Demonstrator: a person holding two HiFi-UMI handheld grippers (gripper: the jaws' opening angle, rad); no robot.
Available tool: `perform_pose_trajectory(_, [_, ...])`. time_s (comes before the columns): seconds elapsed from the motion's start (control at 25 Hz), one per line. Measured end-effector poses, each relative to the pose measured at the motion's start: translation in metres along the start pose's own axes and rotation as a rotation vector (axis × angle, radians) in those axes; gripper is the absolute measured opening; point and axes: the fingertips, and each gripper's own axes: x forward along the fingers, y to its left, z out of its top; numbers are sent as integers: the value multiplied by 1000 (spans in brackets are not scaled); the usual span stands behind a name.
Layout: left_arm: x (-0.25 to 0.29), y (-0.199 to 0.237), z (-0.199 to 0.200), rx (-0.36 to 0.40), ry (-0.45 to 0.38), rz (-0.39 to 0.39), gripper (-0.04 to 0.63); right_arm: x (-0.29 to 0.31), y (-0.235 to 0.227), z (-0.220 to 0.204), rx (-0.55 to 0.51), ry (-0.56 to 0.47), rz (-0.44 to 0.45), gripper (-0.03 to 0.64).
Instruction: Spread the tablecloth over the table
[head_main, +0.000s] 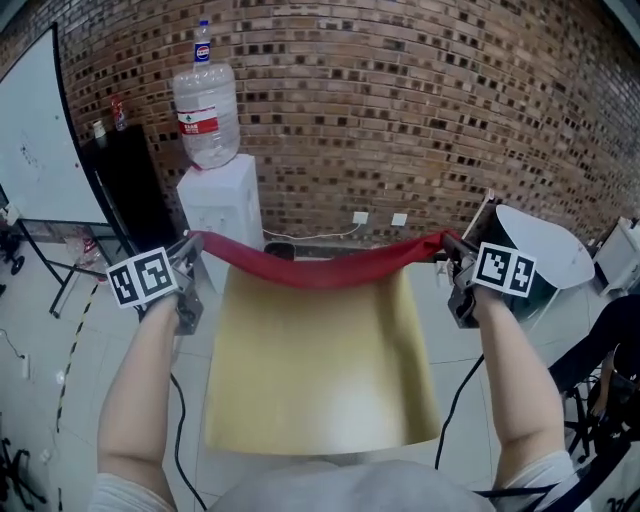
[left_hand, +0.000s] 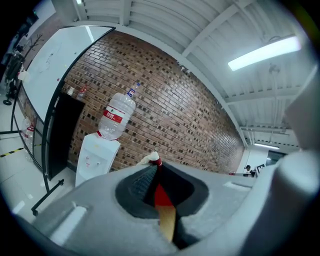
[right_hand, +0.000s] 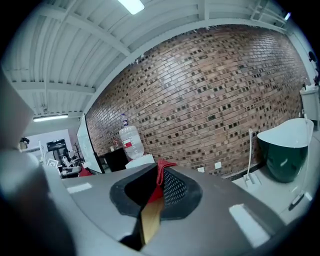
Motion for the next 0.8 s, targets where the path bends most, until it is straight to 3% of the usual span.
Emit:
perform_pose_trajectory(0.24, [-41, 1, -46, -40, 25, 44, 11, -35, -3, -48, 15, 32, -5, 6])
perform_pose_trajectory(0.8, [-148, 7, -205, -162, 160, 150, 11, -129, -8, -221, 81, 200, -49, 8])
